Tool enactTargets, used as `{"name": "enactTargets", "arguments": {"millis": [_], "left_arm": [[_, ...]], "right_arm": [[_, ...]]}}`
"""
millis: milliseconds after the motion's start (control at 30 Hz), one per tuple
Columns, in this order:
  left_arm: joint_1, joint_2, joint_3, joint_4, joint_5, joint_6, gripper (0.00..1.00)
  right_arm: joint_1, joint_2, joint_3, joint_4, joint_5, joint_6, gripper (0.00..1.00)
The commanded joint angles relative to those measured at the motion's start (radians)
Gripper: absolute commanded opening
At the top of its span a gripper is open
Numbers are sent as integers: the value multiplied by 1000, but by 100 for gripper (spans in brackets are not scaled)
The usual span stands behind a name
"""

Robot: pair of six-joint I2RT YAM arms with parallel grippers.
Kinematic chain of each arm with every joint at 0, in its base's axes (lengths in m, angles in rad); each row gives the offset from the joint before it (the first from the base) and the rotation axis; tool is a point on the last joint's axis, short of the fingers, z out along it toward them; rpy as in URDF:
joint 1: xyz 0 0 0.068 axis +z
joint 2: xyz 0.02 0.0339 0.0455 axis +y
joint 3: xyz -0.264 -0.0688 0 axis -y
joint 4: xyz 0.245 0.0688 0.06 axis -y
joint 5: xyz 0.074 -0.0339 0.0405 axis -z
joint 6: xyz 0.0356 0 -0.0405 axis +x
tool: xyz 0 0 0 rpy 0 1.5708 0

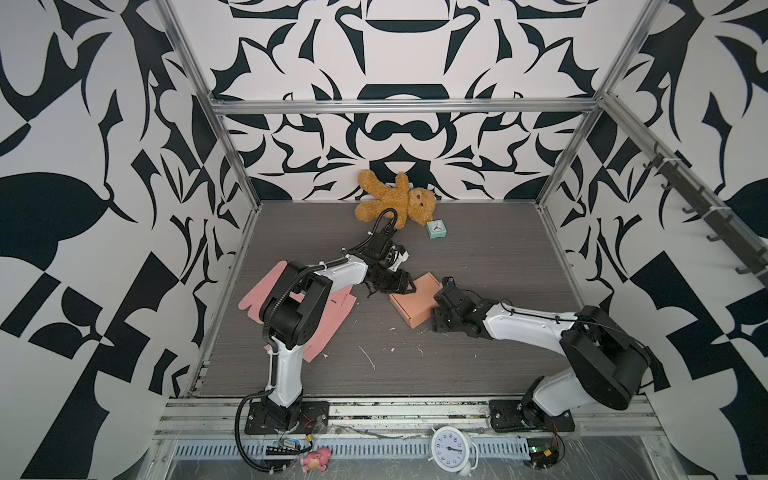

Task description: Fold the paper box

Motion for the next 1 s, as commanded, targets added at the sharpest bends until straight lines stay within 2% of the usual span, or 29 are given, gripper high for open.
{"name": "enactTargets", "arguments": {"millis": [0,667,833,967], "left_arm": [[-20,-48,-30,4,69,-18,57],[-45,-122,-111,48,101,-60,55],[-42,-125,-120,56,73,-59,55],[-4,-106,-118,70,34,-81,56]], "right_arm": [[-3,17,34,41,-15,3,71],[-2,0,30,41,-23,8,71],[-2,-6,19,41,-27,10,70],[-3,-15,-4,36,-21,14,70]]}}
